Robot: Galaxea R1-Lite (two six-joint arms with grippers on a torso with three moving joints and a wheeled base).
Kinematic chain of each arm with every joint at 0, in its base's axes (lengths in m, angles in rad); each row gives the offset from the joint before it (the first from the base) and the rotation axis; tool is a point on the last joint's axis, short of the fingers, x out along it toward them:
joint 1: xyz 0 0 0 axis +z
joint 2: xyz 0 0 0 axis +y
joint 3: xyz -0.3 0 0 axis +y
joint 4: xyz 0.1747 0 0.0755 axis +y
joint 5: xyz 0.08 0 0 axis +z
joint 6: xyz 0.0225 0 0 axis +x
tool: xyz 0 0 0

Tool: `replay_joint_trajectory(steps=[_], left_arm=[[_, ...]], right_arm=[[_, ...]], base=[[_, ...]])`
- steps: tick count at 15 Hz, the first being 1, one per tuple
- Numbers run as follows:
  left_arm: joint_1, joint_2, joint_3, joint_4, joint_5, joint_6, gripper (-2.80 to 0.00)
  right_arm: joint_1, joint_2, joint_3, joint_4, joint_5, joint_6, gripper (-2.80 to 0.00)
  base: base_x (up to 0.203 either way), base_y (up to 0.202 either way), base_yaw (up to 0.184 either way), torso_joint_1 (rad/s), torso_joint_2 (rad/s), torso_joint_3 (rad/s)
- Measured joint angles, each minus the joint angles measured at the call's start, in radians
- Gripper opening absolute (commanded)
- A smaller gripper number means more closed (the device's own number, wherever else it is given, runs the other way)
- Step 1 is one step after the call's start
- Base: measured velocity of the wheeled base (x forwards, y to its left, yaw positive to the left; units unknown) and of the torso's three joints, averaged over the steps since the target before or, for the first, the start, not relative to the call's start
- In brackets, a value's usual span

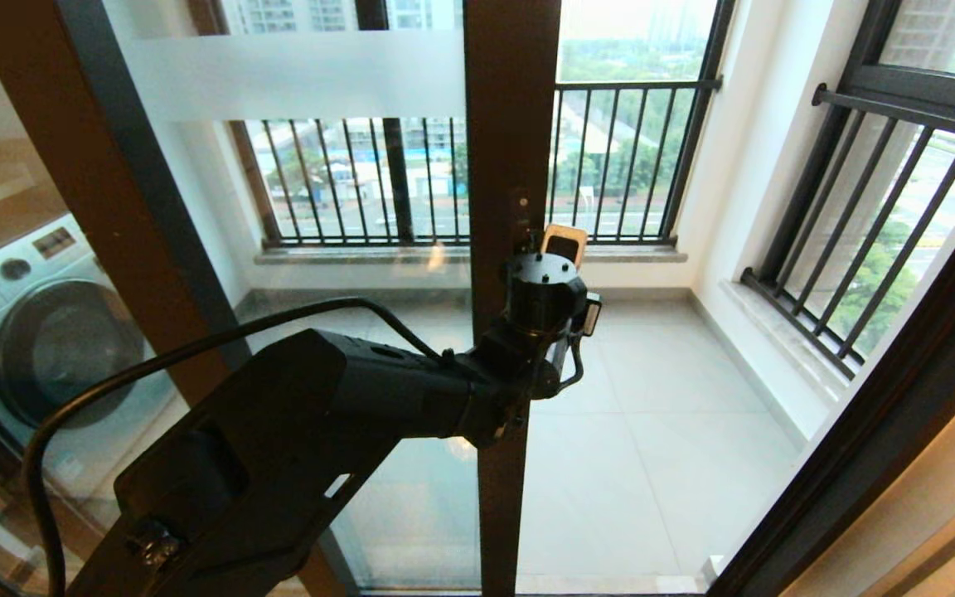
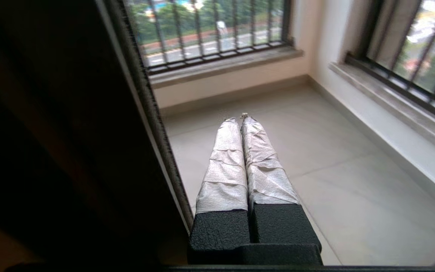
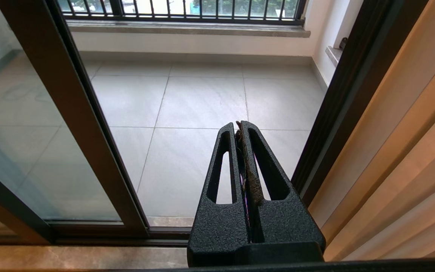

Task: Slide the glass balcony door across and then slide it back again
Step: Open the slid door

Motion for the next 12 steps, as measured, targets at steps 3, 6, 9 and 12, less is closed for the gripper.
replay_joint_trajectory(steps=[3, 6, 9, 12], left_arm=[[0.015, -0.003, 0.022, -0.027, 0.041, 0.006, -2.8], [0.036, -0.015, 0.027, -0.019, 0.064, 0.016, -2.8], [0.04, -0.03, 0.043, -0.03, 0.071, 0.016, -2.8], [0.037, -0.038, 0.05, -0.028, 0.067, 0.018, -2.8]], right_arm=[[0.0, 0.0, 0.0, 0.0, 0.0, 0.0, -2.8], [0.0, 0.0, 0.0, 0.0, 0.0, 0.0, -2.8], [0.0, 0.0, 0.0, 0.0, 0.0, 0.0, -2.8], [0.0, 0.0, 0.0, 0.0, 0.0, 0.0, -2.8]], base=[[0.0, 0.0, 0.0, 0.0, 0.0, 0.0], [0.0, 0.0, 0.0, 0.0, 0.0, 0.0], [0.0, 0.0, 0.0, 0.0, 0.0, 0.0], [0.0, 0.0, 0.0, 0.0, 0.0, 0.0]])
